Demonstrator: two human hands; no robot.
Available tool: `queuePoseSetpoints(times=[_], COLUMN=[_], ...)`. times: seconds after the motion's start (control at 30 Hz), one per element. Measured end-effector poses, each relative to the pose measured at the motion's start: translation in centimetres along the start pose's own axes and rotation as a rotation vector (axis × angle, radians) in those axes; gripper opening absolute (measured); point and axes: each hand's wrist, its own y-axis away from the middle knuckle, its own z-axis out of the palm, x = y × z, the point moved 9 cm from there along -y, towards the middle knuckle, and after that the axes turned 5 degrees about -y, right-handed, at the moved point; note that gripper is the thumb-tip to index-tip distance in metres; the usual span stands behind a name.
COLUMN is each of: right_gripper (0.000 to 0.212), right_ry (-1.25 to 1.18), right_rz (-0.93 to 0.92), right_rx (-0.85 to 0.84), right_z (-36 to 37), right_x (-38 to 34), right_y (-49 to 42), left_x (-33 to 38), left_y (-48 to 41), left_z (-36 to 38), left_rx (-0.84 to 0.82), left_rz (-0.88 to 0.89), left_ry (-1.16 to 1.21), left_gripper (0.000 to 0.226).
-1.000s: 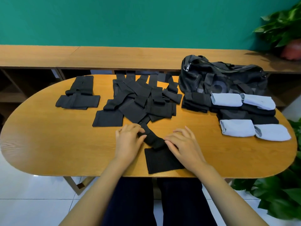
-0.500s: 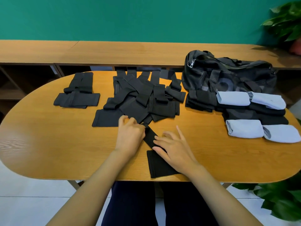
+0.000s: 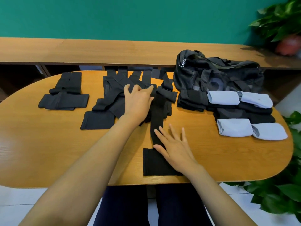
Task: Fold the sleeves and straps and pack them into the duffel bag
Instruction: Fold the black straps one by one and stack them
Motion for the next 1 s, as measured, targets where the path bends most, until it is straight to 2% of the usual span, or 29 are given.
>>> queuePoseSetpoints(times=[0.07,0.13,0.3,0.47,0.67,0.87,1.0], right_gripper=[0.068,0.064,0.07,0.068,0.066,0.054,0.06], right_ry=[-0.067,-0.078,-0.128,-0.123,-0.166,-0.204,-0.195], right_rz=[0.018,0.015,0.0,-0.06,-0.094,-0.218,-0.27], right_rx=[-0.008,0.018,0.054,0.096,0.209,0.316,0.289], right_z=[-0.5,-1.2,-1.3,-0.3,-0.3,-1.3,-0.9], right_x=[0.9,1.7,3.7,3.4,3.4,2.5,2.1], right_y=[0.0,0.4,2.9,5.8,6.4,7.4,7.7], left_x=[0.2,-0.3,-1.3,0.0,0.7,0.6,0.9], left_y=[0.4,2.1,9.5,15.6,19.3,20.4,20.7], left_z=[1.3,1.3,1.3,2.0,3.4,3.0,2.7], left_rx=[-0.077,-0.066,-0.034,-0.067,-0.241,-0.195,-0.181], left_rz=[-0.039,-0.07,-0.057,0.108,0.179,0.176,0.182], left_ry=[0.061,0.157,0.357,0.469,0.47,0.464,0.455], left_gripper=[0.055,0.058,0.047,0.032,0.055,0.062,0.061])
